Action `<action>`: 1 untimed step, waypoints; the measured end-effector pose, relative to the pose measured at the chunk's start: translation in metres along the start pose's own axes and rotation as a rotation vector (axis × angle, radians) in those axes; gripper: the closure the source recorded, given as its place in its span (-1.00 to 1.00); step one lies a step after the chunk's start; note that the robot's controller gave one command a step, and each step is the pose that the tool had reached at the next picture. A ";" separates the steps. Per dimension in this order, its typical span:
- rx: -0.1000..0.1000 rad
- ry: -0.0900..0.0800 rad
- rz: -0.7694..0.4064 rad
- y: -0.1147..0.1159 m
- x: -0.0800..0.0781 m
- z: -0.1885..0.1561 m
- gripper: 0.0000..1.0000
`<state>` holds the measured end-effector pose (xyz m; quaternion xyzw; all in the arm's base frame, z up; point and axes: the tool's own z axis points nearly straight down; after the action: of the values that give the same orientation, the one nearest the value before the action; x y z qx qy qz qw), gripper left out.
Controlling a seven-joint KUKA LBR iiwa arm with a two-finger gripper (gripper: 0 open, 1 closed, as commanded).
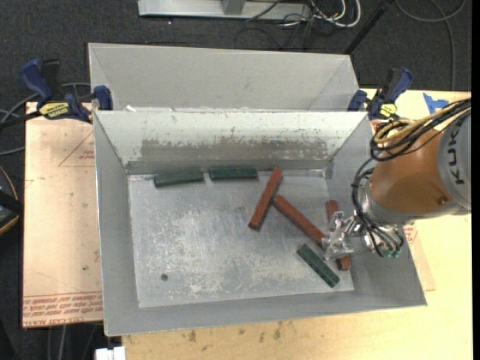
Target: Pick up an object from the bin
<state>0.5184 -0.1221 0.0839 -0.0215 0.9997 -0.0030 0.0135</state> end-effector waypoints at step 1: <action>-0.004 0.032 -0.001 -0.001 0.008 0.003 -1.00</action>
Offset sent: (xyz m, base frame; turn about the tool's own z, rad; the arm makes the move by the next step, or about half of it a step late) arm 0.0000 0.0000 0.0000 0.0000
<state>0.5104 -0.1232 0.0808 -0.0219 0.9998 -0.0013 -0.0024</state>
